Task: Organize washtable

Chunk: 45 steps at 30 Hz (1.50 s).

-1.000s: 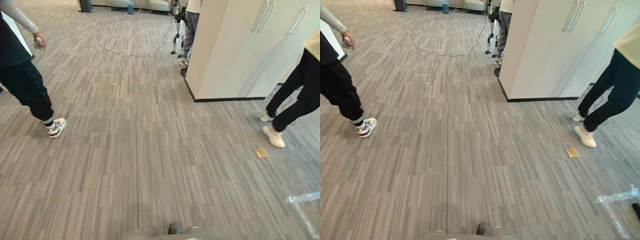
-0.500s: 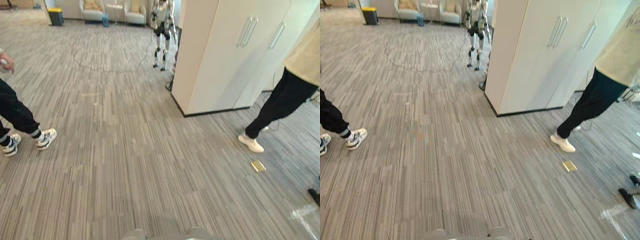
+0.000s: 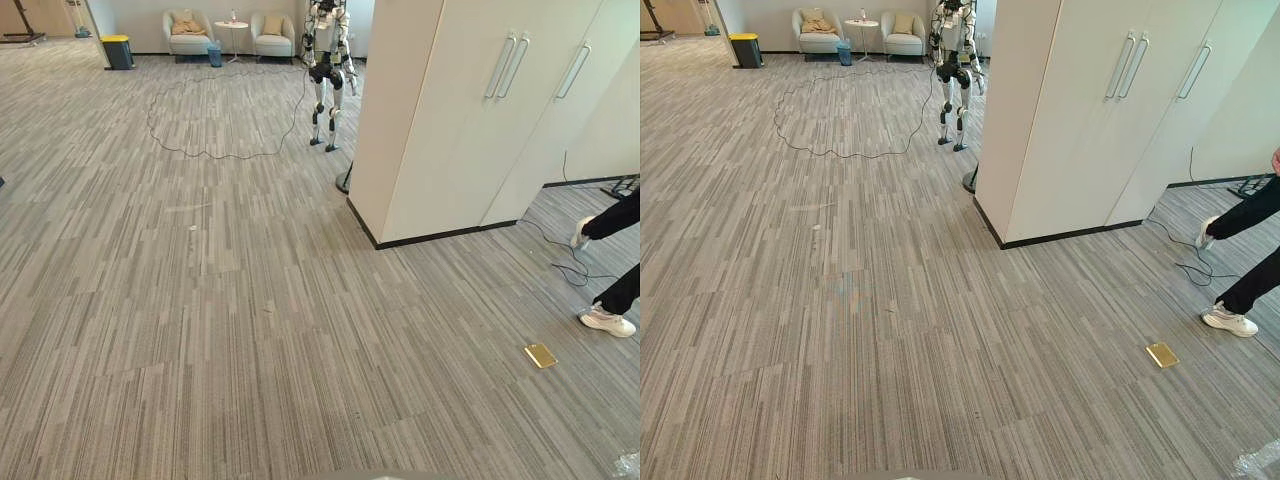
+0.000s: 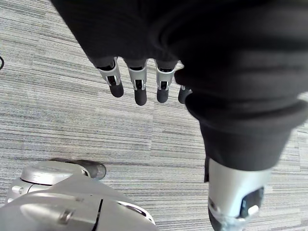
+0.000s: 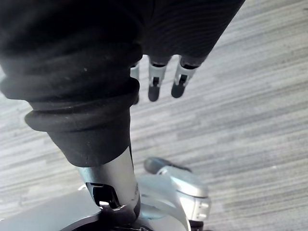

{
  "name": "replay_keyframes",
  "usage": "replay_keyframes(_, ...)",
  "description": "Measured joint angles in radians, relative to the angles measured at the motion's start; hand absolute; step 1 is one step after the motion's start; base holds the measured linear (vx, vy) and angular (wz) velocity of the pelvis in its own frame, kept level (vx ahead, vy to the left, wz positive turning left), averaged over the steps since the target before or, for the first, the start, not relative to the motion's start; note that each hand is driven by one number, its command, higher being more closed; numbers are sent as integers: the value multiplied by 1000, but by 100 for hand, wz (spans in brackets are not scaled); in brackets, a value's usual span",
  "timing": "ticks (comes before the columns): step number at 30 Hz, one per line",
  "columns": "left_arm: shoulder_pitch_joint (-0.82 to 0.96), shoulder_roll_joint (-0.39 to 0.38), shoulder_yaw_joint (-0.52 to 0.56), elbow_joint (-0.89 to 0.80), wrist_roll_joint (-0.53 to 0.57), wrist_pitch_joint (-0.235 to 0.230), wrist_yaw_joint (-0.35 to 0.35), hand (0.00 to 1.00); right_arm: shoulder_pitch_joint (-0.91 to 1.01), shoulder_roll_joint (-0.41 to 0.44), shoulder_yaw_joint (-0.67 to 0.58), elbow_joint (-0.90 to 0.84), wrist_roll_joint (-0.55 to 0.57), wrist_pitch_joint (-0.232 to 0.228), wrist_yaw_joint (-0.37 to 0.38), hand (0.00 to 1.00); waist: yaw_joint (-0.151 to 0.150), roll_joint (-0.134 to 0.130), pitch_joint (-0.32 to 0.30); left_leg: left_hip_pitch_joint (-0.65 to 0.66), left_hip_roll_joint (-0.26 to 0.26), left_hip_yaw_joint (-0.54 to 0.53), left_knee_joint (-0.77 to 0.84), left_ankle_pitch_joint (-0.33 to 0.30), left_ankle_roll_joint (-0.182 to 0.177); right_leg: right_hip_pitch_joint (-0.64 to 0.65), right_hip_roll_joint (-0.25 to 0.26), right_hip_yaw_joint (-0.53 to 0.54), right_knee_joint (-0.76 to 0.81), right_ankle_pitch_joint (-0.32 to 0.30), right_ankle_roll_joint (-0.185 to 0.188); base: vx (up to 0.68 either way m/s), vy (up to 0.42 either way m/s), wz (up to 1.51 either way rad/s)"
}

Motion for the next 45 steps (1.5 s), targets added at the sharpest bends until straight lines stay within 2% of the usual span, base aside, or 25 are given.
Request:
replay_keyframes(5, -3, 3, -21, 0, -1, -1, 0, 0, 0, 0, 0, 0, 1, 0, -1, 0, -1, 1, 1, -4, 0, 1, 0, 0, 0, -4, 2, 3, -1, 0, 0, 0, 0, 0)
replay_keyframes(13, -13, 26, -163, 1, -25, -34, 1, 0, -2, 8, -55, 0, 59, -5, -42, 0, -1, 12, 6, -36, -5, 3, -32, 16, 3, -46, 9, 22, -16, 4, 4, -2, -6, -2)
replay_keyframes(22, -53, 21, -174, 9, -44, -43, 0, 0, -14, 12, -109, -1, 79, -5, -45, 0, -2, 36, 22, -85, -7, -43, -27, 16, 3, -75, 18, 17, -24, 6, -2, 29, -13, 3)
replay_keyframes(24, -75, 23, -173, 9, -45, -44, 0, 0, -20, 16, -119, -2, 79, -6, -45, 0, -5, 25, 34, -110, -7, -72, 7, 16, 2, -76, 13, 2, -18, -3, -9, 0, -18, 34)
replay_keyframes(26, -81, 26, -170, -6, -47, -48, 0, 0, -25, 23, -120, -6, 79, -10, -45, 0, -10, 11, 61, -154, -4, -110, 101, 4, -11, -94, 0, -9, 54, -56, -19, -25, -61, 50)
replay_keyframes(27, -79, 25, -154, -16, -47, -52, 0, 0, -30, 26, -120, -27, 79, -12, -44, 0, -13, 22, 90, -199, 6, -137, 218, -32, -24, -111, 0, -4, 134, -124, -29, -68, -61, 66)
replay_keyframes(28, -76, 17, -102, -33, -48, -52, -2, 0, -31, 28, -119, -47, 78, -13, -44, 0, -7, 11, 104, -267, 22, -143, 397, -70, -40, -130, -3, -4, 222, -183, -23, -91, -42, 60)
replay_keyframes(29, -72, 7, -66, -53, -56, -52, -1, 0, -31, 28, -117, -60, 78, -13, -44, 0, 6, 20, 119, -320, 31, -144, 519, -70, -40, -148, -4, -4, 278, -215, -22, -112, -46, 31)
replay_keyframes(30, -64, -13, -25, -72, -65, -51, 3, 0, -32, 19, -99, -81, 71, -13, -44, 0, 24, 18, 142, -419, 52, -147, 727, -30, -25, -157, 1, -5, 353, -261, -22, -54, -33, 9)
replay_keyframes(31, -42, -20, 2, -74, -73, -46, 7, 0, -32, 18, -73, -81, 65, -12, -45, 0, 32, 5, 150, -466, 63, -147, 835, 13, -33, -151, -3, -9, 383, -288, -26, -9, -27, 12)
replay_keyframes(32, -31, -17, 3, -75, -78, -43, 9, 0, -33, 22, -71, -81, 63, -12, -46, 0, 32, -1, 151, -483, 72, -142, 863, 8, -38, -149, -5, -17, 384, -294, -26, 44, 17, 25)
replay_keyframes(33, -23, -15, 2, -72, -82, -41, 12, 0, -35, 25, -72, -83, 57, -11, -48, 0, 30, 2, 150, -506, 86, -134, 874, -17, -29, -139, -11, -30, 384, -300, -21, 76, 37, 26)
replay_keyframes(34, -19, -14, 2, -68, -84, -41, 19, 0, -40, 25, -72, -81, 55, -9, -48, 0, 33, -6, 154, -528, 103, -113, 844, -45, -31, -138, -20, -32, 383, -304, -14, 112, 83, 28)
replay_keyframes(35, -11, -12, 1, -68, -84, -41, 21, 0, -48, 24, -73, -79, 54, -6, -47, 0, 33, -11, 158, -548, 113, -90, 769, -60, -35, -138, -37, -31, 382, -310, -5, 159, 159, 27)
replay_keyframes(36, -9, -12, -2, -66, -84, -40, 22, 0, -51, 18, -77, -75, 54, -5, -47, 0, 32, -22, 162, -578, 115, -75, 618, -56, -40, -142, -72, -32, 382, -321, 14, 136, 185, 20)
replay_keyframes(37, -9, -13, -8, -65, -84, -40, 21, 0, -51, 13, -81, -73, 55, -5, -45, 0, 34, -24, 162, -585, 117, -75, 552, -52, -44, -142, -86, -32, 382, -327, 23, 195, 337, 6)
replay_keyframes(38, -1, -23, -14, -51, -87, -40, 20, 0, -39, -10, -84, -71, 57, -12, -34, 0, 33, -11, 151, -592, 129, -81, 406, -42, -61, -140, -107, -28, 369, -338, 42, 208, 347, -12)
replay_keyframes(39, 3, -26, -14, -41, -88, -40, 20, 0, -31, -17, -86, -70, 58, -16, -25, 0, 39, -4, 146, -600, 140, -72, 401, -26, -80, -134, -115, -18, 367, -345, 54, 259, 399, -18)
replay_keyframes(40, 13, -24, -14, -28, -90, -40, 20, 0, -17, -13, -95, -70, 59, -23, -21, 0, 49, 2, 132, -605, 129, -44, 434, -14, -71, -123, -135, -1, 363, -355, 69, 416, 482, -19)
replay_keyframes(41, 29, -19, -5, -19, -103, -42, 17, 0, 8, -1, -152, -51, 60, -19, -24, 0, 56, -15, 91, -624, 82, -32, 478, -10, -39, -107, -178, 28, 371, -368, 100, 454, 452, -11)
replay_keyframes(42, 36, -13, -3, -16, -104, -42, 16, 0, 15, 13, -173, -41, 60, -18, -26, 0, 54, -24, 81, -622, 49, -23, 486, -19, -10, -126, -202, 60, 432, -374, 108, 594, 499, 17)
replay_keyframes(43, 24, 3, -1, -8, -106, -41, 16, 0, 19, 40, -218, -33, 62, -18, -31, 0, 41, -49, 65, -602, -8, -14, 504, -58, 37, -185, -239, 144, 650, -380, 111, 434, 283, 39)
replay_keyframes(44, 18, 5, -1, -8, -108, -42, 15, 0, 19, 48, -241, -33, 67, -17, -37, 0, 33, -57, 62, -583, -33, -12, 507, -75, 54, -211, -246, 191, 745, -352, 84, 531, 361, 60)
replay_keyframes(45, 9, 19, -7, -8, -113, -41, 13, 0, 15, 56, -251, -35, 78, -20, -37, 0, 19, -64, 72, -520, -76, -12, 499, -107, 85, -261, -249, 275, 922, -244, 14, 501, 324, 44)
